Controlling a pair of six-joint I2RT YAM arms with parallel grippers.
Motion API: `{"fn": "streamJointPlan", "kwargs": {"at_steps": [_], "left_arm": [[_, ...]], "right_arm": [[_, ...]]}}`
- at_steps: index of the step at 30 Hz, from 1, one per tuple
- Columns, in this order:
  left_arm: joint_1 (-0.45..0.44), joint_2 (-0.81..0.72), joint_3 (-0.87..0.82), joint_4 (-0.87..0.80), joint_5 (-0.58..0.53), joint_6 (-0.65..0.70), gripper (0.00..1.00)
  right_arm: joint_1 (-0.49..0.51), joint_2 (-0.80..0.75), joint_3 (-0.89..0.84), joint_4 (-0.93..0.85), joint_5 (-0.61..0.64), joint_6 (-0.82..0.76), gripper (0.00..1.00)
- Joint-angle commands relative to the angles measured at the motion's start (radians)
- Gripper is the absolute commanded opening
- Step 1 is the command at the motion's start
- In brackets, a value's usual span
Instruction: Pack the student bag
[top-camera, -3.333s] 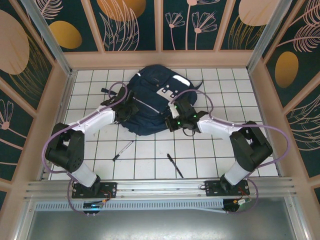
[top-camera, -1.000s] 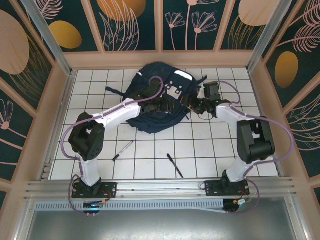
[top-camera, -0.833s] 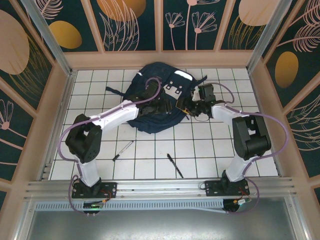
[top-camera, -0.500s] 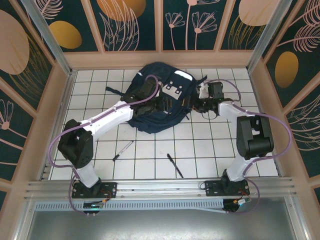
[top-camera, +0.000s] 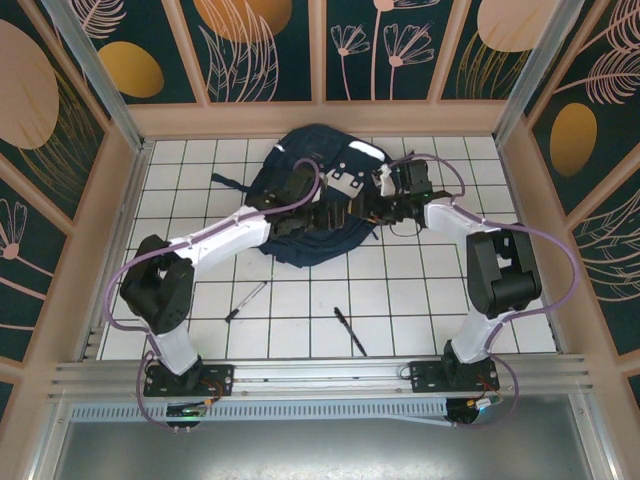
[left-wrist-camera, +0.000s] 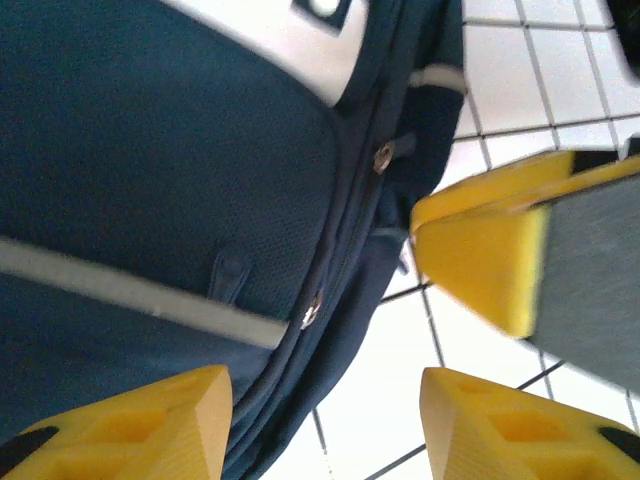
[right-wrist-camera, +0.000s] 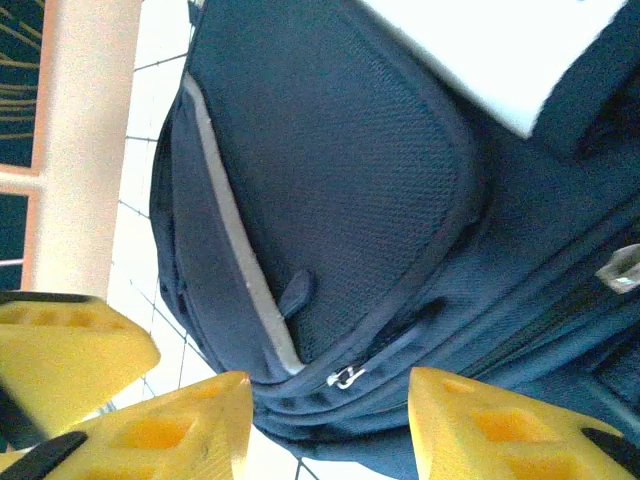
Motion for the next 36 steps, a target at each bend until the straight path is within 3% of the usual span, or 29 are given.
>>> {"fn": "streamJointPlan", "kwargs": {"at_steps": [1,5,8,10,13,21,27,36], "left_arm": [[-0.007,-0.097,-0.139,0.087,0.015,-0.061,0.51],[-0.006,-0.062,-0.060,0.001,0.009,0.110,0.51],[-0.004,-0.062,-0.070,0.007,-0.031,0.186,0.53],[0.017,-0.053,-0.069,-0.004,-0.049,0.153,0.57],[0.068,-0.048,-0.058,-0.025,-0.004,0.068,0.56],[0.222,-0.074,-0.156,-0.007,-0.024,-0.079,0.57],[0.240,-0.020,-0.177,0.042,-0.018,-0.114,0.56],[0.273,-0.028,-0.212,0.035,0.040,-0.131,0.56]], "right_arm": [[0.012,-0.015,-0.029,0.026,-0.027,0.006,0.45],[0.011,0.011,-0.016,0.010,-0.015,-0.120,0.44],[0.008,0.026,-0.046,0.079,-0.012,-0.223,0.49],[0.006,0.069,-0.026,0.096,-0.054,-0.256,0.50],[0.024,0.106,-0.016,0.117,-0.049,-0.306,0.53],[0.060,0.127,-0.039,0.121,-0.078,-0.416,0.58],[0.082,0.087,-0.050,0.082,-0.076,-0.543,0.57],[0.086,0.009,-0.075,0.079,-0.034,-0.599,0.58]]}}
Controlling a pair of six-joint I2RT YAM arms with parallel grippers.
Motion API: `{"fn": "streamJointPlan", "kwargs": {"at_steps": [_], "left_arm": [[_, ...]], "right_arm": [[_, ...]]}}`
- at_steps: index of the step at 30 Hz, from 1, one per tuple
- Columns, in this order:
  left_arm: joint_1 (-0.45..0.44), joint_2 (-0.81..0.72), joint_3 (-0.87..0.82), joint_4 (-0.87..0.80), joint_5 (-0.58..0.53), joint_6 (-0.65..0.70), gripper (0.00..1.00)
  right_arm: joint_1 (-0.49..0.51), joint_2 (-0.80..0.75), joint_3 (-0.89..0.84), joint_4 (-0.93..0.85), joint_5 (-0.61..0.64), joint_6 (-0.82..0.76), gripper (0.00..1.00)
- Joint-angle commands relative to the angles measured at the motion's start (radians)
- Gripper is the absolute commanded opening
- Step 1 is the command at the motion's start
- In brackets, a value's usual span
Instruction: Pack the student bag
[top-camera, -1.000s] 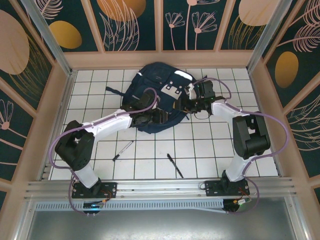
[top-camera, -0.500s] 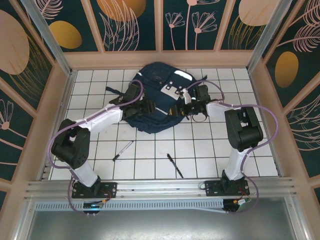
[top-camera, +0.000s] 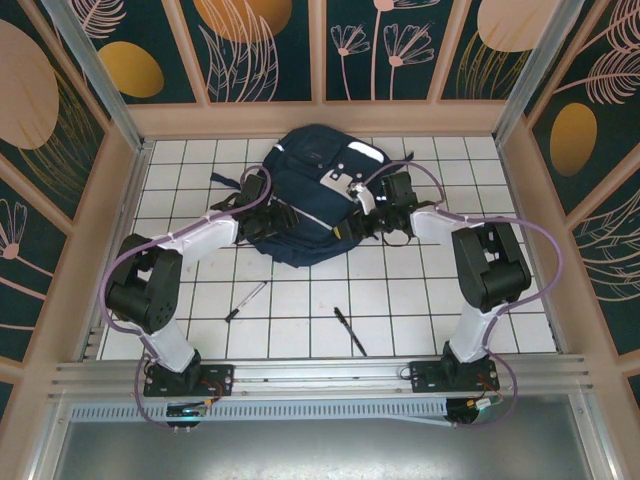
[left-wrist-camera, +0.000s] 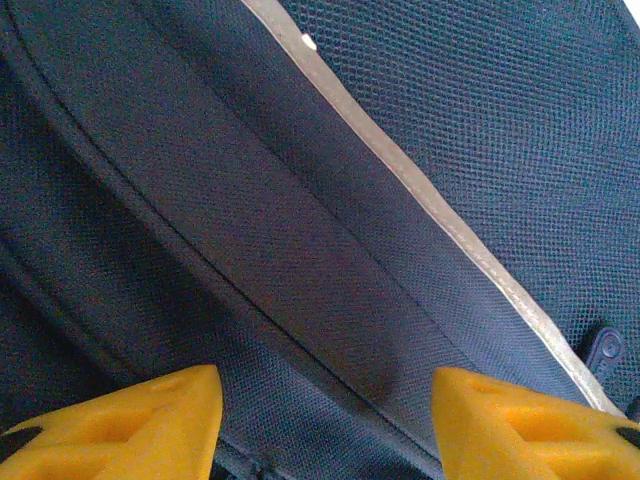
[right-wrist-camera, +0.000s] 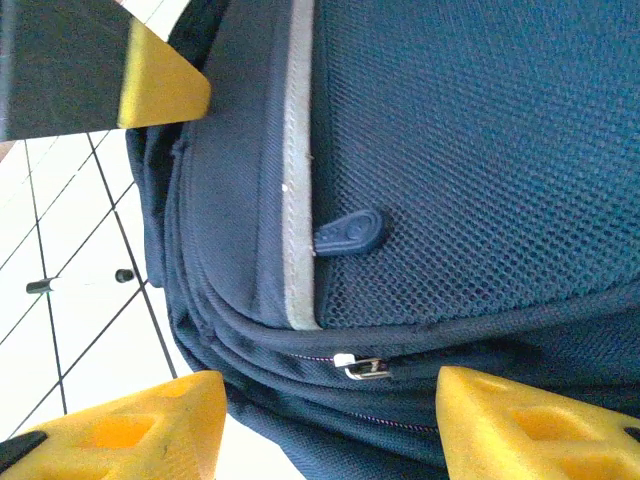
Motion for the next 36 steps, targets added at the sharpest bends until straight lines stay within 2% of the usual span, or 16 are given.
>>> {"fn": "streamJointPlan", "kwargs": {"at_steps": [1,4,10,14,24,30,36], "left_arm": [[0.016,0.014,-0.011,-0.007,0.032,-0.019,0.56],[0.018,0.016,-0.017,-0.009,0.046,-0.024,0.56],[0.022,0.029,-0.031,-0.001,0.074,-0.045,0.56],[0.022,0.030,-0.051,0.029,0.104,-0.071,0.56],[0.022,0.048,-0.055,0.054,0.139,-0.088,0.56],[0.024,0.048,-0.023,0.043,0.164,-0.094,0.55],[0.024,0.049,0.001,0.027,0.182,-0.092,0.55]], "right_arm": [[0.010,-0.051,-0.016,-0.015,0.053,-0.048,0.59],[0.003,-0.026,0.012,-0.045,0.110,-0.045,0.62],[0.008,0.073,0.027,0.027,0.111,0.018,0.66],[0.041,0.092,0.045,0.015,0.084,-0.021,0.72],[0.090,0.049,0.079,-0.121,0.012,-0.123,0.65],[0.130,0.037,0.101,-0.217,0.015,-0.146,0.59],[0.157,-0.019,0.098,-0.260,-0.021,-0.142,0.59]]}}
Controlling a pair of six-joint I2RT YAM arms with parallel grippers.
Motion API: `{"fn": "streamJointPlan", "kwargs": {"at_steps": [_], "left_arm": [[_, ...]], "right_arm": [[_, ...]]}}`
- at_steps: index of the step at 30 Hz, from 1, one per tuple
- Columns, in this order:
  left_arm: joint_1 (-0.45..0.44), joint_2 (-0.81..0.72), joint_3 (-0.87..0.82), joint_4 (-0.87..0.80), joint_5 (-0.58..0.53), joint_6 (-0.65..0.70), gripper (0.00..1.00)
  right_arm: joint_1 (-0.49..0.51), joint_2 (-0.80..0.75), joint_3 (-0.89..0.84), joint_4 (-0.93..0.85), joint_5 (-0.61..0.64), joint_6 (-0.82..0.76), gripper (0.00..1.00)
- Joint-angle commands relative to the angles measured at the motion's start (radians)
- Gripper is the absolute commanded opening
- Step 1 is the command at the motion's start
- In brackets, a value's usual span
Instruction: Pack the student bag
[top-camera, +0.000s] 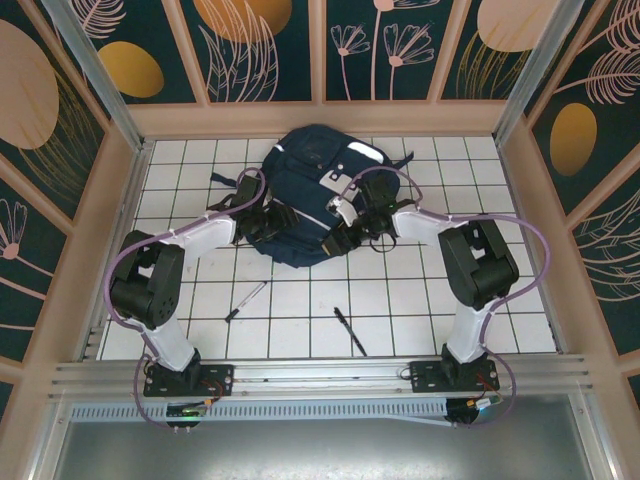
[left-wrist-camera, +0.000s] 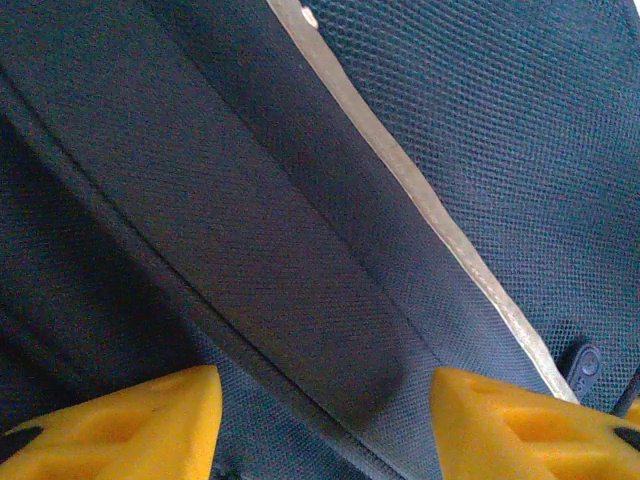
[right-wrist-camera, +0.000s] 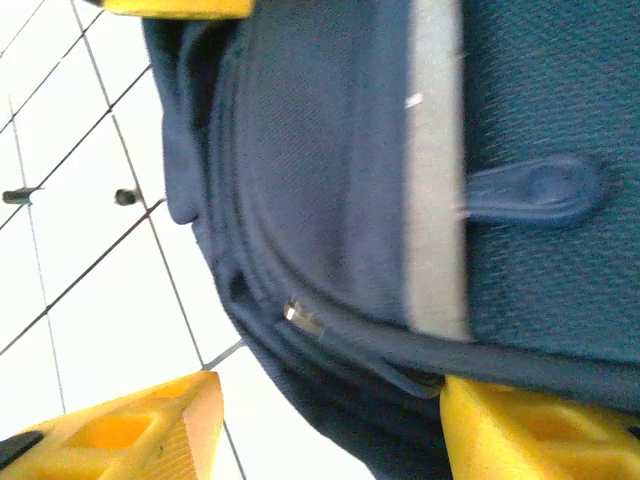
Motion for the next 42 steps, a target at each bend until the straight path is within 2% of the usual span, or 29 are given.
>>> {"fn": "streamJointPlan", "kwargs": {"at_steps": [1,5,7,9,13,16,22,27,33,36,39,42], "left_arm": [[-0.005,0.023,0.025,-0.035,0.064,-0.017,0.55],[-0.005,0.020,0.025,-0.043,0.059,-0.013,0.55],[-0.006,0.015,0.022,-0.044,0.061,-0.015,0.55],[-0.006,0.014,0.020,-0.045,0.063,-0.014,0.55],[-0.006,0.014,0.016,-0.046,0.075,-0.020,0.54],[-0.006,0.013,0.011,-0.038,0.088,-0.026,0.54],[-0.006,0.009,0.003,-0.025,0.105,-0.043,0.53],[-0.006,-0.011,-0.027,0.017,0.137,-0.066,0.51],[-0.006,-0.015,-0.036,0.029,0.155,-0.070,0.50],[-0.005,-0.025,-0.037,0.028,0.166,-0.063,0.50],[-0.006,-0.098,-0.035,0.000,0.152,-0.033,0.51],[-0.006,-0.163,-0.037,-0.050,0.115,0.003,0.52]], "right_arm": [[0.027,-0.082,0.018,-0.063,-0.088,-0.011,0.59],[-0.003,-0.157,-0.030,0.025,-0.018,0.041,0.65],[-0.036,-0.160,-0.044,0.041,-0.007,0.061,0.65],[-0.048,-0.149,-0.054,0.055,0.056,0.092,0.65],[-0.022,-0.114,-0.065,0.056,0.137,0.125,0.64],[-0.004,-0.088,-0.064,0.058,0.140,0.141,0.59],[0.042,-0.052,-0.037,0.083,0.173,0.126,0.58],[0.092,0.002,0.007,0.103,0.152,0.155,0.58],[0.108,0.012,0.004,0.152,0.046,0.200,0.51],[0.109,0.002,-0.011,0.196,-0.042,0.256,0.50],[0.110,-0.030,-0.069,0.310,-0.153,0.356,0.50],[0.106,-0.081,-0.118,0.326,-0.109,0.409,0.53]]}}
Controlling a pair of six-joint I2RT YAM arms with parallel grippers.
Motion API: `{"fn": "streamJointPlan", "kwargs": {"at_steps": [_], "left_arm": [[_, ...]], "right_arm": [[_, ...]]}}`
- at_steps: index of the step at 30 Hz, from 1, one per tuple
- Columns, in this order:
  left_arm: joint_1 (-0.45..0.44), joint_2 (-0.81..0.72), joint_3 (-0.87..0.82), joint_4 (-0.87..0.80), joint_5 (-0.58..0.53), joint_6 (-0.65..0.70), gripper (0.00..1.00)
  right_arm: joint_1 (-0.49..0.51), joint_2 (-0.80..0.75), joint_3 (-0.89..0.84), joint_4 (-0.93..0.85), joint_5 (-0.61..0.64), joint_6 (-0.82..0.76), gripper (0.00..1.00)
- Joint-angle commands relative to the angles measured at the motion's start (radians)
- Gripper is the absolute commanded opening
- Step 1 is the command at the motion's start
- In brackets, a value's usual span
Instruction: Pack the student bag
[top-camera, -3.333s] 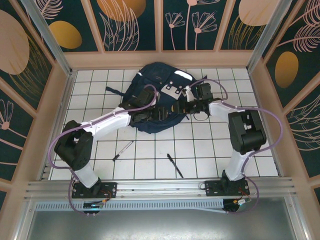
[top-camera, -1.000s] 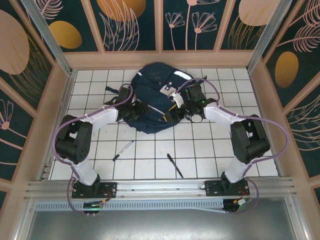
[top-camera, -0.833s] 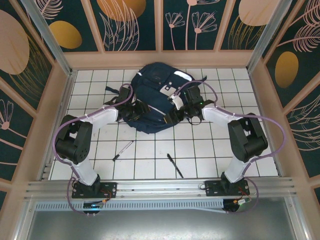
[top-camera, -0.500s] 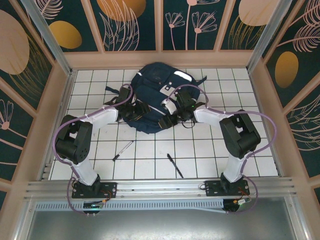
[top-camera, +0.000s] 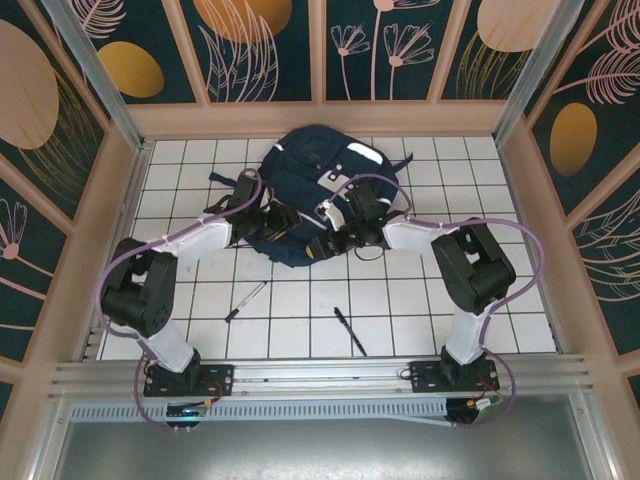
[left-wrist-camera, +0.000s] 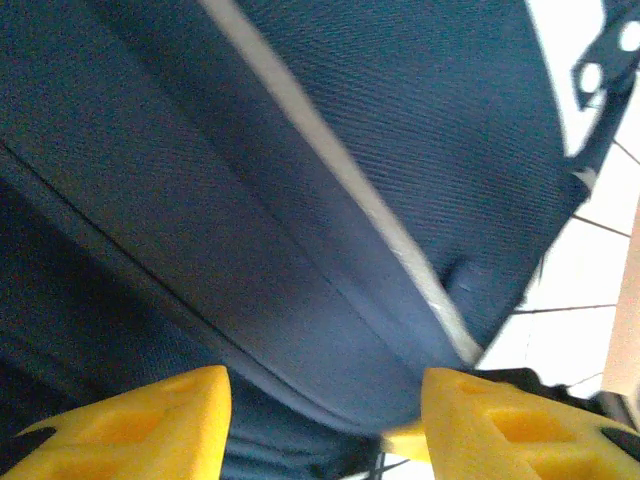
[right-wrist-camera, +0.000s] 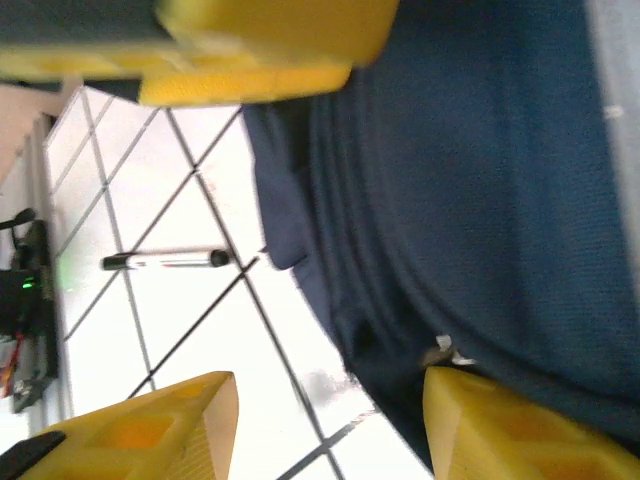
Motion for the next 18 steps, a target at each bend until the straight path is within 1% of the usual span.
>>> {"fn": "streamJointPlan", "kwargs": {"at_steps": [1,5,7,9,11,13,16,18], "left_arm": [[-0.004,-0.095,-0.015,-0.063,-0.005,0.037,0.52],[-0.015,-0.131,-0.084,-0.035,0.016,0.029,0.52],[-0.045,-0.135,-0.095,-0.022,-0.011,0.038,0.52],[-0.081,-0.129,-0.087,-0.006,-0.032,0.043,0.51],[-0.123,-0.109,-0.069,0.000,-0.072,0.072,0.51],[-0.158,-0.074,-0.006,-0.023,-0.120,0.123,0.51],[-0.184,-0.015,0.045,-0.056,-0.176,0.180,0.51],[-0.196,0.014,0.054,-0.054,-0.183,0.205,0.51]], "right_arm": [[0.008,-0.087,-0.046,0.073,-0.035,0.084,0.54],[-0.018,-0.165,-0.079,0.005,0.100,0.077,0.60],[-0.037,-0.188,-0.085,-0.007,0.168,0.099,0.61],[-0.053,-0.194,-0.079,-0.016,0.272,0.154,0.62],[-0.105,-0.180,-0.059,-0.039,0.382,0.265,0.63],[-0.130,-0.164,-0.048,-0.046,0.429,0.422,0.62],[-0.102,-0.145,-0.047,0.004,0.408,0.598,0.62],[-0.082,-0.114,-0.013,0.001,0.418,0.672,0.62]]}}
